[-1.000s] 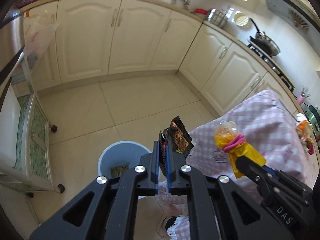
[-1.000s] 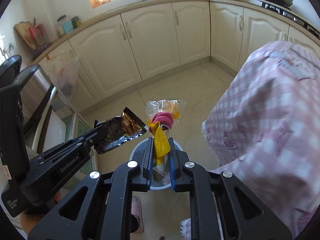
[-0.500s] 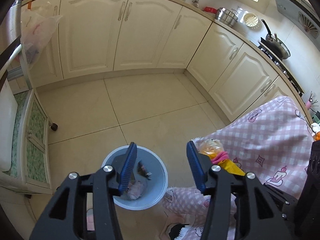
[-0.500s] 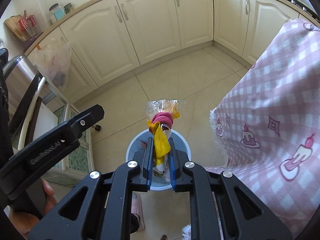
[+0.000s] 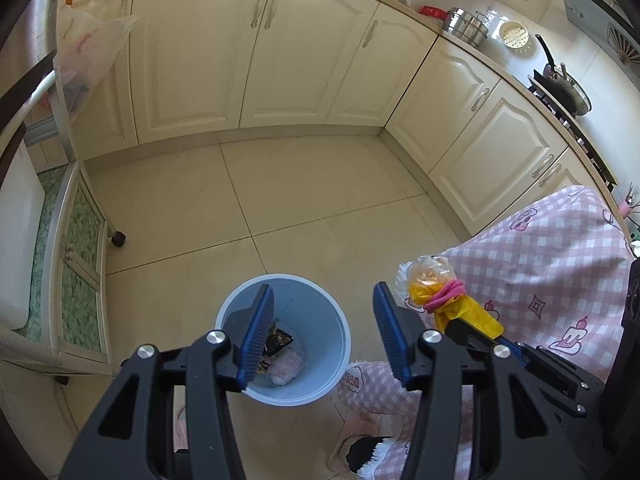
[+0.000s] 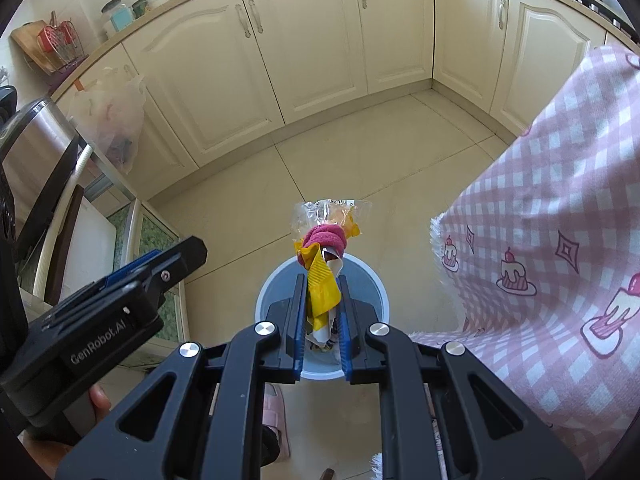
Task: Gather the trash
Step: 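Move both grippers over the blue bin and open them to drop the wrappers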
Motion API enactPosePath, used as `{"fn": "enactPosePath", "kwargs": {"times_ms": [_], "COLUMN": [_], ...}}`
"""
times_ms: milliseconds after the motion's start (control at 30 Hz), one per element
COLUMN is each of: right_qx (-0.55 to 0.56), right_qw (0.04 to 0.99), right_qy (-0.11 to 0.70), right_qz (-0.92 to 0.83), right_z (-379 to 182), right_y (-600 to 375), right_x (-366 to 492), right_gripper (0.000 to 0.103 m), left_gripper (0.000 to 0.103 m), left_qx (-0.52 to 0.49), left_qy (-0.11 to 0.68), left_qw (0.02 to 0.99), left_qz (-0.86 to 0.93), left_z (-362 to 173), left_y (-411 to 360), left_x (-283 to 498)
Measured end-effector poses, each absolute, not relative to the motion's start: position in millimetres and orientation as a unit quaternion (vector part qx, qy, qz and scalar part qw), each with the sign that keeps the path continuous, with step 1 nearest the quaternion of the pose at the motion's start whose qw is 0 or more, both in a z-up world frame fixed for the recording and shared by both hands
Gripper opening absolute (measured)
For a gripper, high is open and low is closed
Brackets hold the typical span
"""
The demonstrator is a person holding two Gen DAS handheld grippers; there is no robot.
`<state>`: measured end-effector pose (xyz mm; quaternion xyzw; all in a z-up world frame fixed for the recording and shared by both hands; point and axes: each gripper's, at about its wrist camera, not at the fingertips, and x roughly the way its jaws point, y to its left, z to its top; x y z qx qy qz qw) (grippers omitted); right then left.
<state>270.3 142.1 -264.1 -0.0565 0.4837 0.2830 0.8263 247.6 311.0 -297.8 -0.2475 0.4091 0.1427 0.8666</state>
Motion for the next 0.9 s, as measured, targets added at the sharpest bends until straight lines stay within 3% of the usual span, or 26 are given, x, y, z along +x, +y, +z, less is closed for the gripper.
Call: {"fn": "enactPosePath", "kwargs": {"times_ms": [133,267,333,600,900], "right_qx": [-0.062,-0.069,-0.079,-0.076,-0.048], "right_qw": [0.833,0.843,0.847,0.862,0.901], "right_qy": [0.47,0.451,0.442,0.425,0.365], "right_qz": [0.286,0.287,0.283,0.265,0.23], "right_z": [-259.7,-254.4,-252.7,-231.4,-164.0], "right_y": [149.2,159.1,163.0,137.6,68.0], "right_x": [272.1,275.4,276.3,270.7,247.7], "right_gripper": [0.013,0.03,0.033,0.033,0.035], "left_gripper": [0.051,0.051,0.051,0.051,0.051], "left_qx": [-0.252,-0.249,-0.25,-0.24,-0.204], "left_qy": [0.401,0.394,0.392,0.389,0.354], "left_qw": [0.868,0.871,0.871,0.878,0.91], "left_qz": [0.15,0.158,0.158,0.14,0.073], "left_z": [-293.2,-286.4,-283.3,-267.1,-204.5], "left_y": [318.4,324.6,325.6,307.9,236.5], "left_x": [243.5,242.0,241.9,240.4,237.4]}}
